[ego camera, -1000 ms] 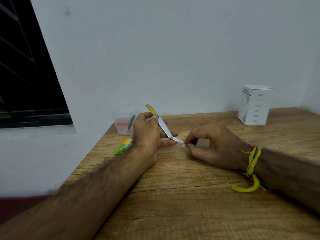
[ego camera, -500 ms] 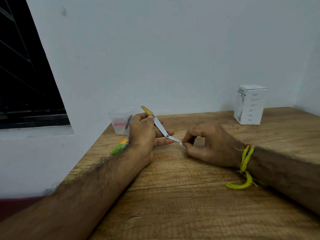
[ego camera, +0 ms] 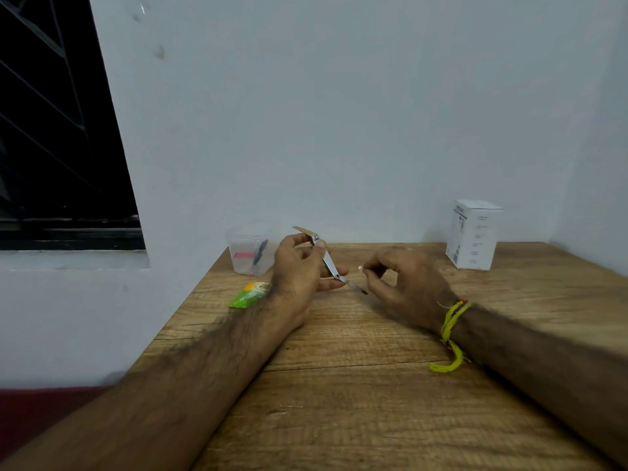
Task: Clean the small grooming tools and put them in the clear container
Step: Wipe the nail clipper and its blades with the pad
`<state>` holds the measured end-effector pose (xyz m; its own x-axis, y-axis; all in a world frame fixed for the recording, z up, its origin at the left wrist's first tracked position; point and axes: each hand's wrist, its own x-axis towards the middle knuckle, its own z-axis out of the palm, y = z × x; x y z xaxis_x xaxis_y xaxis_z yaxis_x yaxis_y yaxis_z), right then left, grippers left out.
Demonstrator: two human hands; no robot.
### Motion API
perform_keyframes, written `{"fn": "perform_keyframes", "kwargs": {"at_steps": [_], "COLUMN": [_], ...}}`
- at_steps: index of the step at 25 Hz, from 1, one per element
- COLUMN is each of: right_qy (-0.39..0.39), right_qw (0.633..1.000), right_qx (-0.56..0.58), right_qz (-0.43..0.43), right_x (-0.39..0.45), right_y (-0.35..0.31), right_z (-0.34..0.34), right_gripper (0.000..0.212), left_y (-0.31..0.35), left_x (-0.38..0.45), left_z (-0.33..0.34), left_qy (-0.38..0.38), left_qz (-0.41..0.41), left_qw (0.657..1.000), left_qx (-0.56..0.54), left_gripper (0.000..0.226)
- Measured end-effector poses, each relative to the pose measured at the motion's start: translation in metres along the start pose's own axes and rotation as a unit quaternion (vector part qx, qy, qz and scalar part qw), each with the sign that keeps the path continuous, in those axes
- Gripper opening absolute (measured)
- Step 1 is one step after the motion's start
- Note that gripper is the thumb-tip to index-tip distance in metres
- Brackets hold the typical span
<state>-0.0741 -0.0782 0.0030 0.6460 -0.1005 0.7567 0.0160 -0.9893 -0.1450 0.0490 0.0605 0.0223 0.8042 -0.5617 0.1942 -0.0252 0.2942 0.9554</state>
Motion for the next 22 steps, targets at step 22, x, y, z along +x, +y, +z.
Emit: {"fn": "perform_keyframes", "kwargs": {"at_steps": [22], "right_qy": [0.077], "right_qw": [0.901], "right_qx": [0.334], "right_qz": [0.267], "right_x": [0.029], "right_y": [-0.053], "right_z": [0.028], "right_gripper": [0.007], "left_y": [0.013], "left_x": [0.011], "left_z": [-0.025], "left_qy": [-0.005], "left_qz": [0.056], "left_qw": [0.998], "left_qx": [0.002], "left_gripper": [0.021]}}
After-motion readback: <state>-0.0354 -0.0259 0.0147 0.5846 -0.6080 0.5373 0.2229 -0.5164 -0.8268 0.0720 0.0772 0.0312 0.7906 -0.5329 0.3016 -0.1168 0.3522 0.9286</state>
